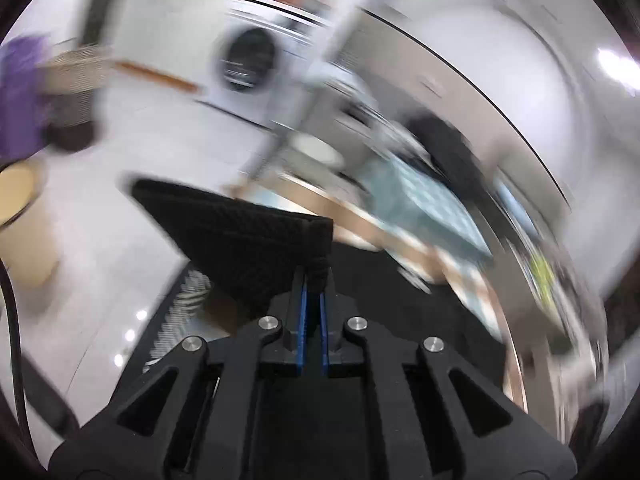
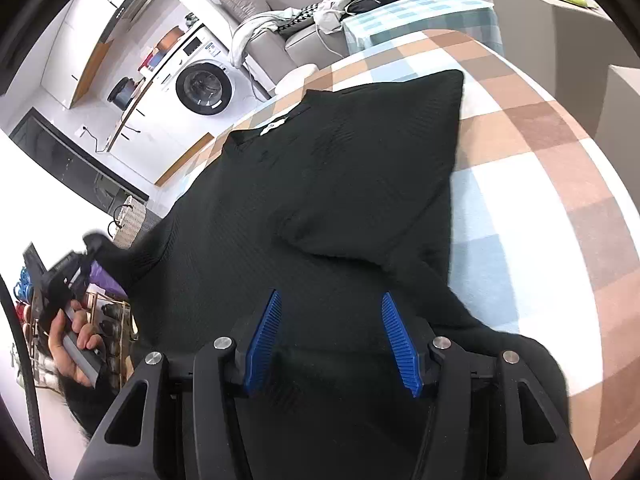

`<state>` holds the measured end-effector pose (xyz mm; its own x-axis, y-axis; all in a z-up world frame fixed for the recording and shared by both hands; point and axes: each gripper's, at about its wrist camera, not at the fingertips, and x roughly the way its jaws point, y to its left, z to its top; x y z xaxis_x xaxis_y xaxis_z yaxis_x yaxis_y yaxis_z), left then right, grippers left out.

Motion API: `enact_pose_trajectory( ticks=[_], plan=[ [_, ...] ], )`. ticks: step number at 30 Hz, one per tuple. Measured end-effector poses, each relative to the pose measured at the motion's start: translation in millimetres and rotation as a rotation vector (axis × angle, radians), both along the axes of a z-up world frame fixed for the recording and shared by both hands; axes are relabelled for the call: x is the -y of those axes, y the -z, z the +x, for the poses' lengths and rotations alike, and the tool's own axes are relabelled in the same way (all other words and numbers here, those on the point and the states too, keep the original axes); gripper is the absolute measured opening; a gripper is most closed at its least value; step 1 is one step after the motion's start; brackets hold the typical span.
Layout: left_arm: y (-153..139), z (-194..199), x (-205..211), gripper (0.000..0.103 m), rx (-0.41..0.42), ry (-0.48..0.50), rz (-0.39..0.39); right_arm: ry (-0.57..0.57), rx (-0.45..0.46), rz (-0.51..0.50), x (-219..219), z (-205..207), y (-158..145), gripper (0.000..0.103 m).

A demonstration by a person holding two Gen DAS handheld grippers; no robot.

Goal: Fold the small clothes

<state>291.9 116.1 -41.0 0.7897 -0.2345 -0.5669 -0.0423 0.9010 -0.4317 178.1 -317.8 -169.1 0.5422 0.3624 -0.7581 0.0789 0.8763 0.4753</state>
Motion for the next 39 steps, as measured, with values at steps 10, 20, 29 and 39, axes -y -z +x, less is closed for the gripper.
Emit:
enact_pose_trajectory(
  ticks=[10,20,29,39],
  plan=[
    [63,-2,68,0.056,-0.174,0.216,0.013,0.061,-0.023,-0.01,31,-9,6,0.054],
    [89,15,-13,0.056,-0.234,-0.099,-0.045,0.084,-0.023,-0.023,43,-11,7,0.055],
    [102,65,-59,0.006,-0.23,-0.279,-0.122,0.12,-0.045,-0.029,54,-23,9,0.055],
    [35,93,35,0.066,-0.079,0.108,-0.064,0.132,-0.023,-0.065,65,-7,-2,0.055]
  ],
)
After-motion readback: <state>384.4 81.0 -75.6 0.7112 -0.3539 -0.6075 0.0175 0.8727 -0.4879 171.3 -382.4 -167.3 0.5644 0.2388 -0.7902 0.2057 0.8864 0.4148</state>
